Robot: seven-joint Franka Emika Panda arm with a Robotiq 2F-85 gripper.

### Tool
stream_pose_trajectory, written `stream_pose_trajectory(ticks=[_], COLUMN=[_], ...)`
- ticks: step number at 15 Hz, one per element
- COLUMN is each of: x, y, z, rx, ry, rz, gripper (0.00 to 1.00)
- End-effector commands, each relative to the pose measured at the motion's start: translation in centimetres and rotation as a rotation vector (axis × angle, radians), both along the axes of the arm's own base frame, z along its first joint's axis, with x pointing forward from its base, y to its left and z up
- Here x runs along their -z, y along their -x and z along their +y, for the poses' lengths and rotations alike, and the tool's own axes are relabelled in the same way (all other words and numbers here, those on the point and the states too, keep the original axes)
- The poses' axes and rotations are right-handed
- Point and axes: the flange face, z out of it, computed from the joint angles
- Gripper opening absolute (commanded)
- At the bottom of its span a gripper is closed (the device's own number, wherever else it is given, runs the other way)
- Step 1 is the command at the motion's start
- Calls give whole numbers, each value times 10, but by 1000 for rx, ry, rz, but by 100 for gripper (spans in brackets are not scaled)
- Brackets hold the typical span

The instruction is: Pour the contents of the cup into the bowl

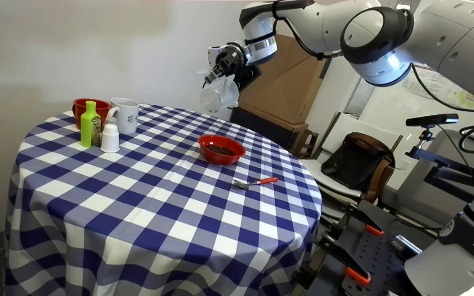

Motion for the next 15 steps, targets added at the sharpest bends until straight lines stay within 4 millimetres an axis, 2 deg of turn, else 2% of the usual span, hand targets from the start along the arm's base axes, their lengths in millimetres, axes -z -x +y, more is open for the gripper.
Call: stream_pose_trajectory(ticks=[1,4,8,12,15], x=[-21,-32,-47,-55,-52], y=[-6,-12,-26,-43,-55], z=[11,17,15,-3,-27], rx=[-56,-82,-75,-43,-15], ry=[175,309,481,641,774], rz=[-61,-115,-216,-343,-431], gripper=[7,7,7,7,7])
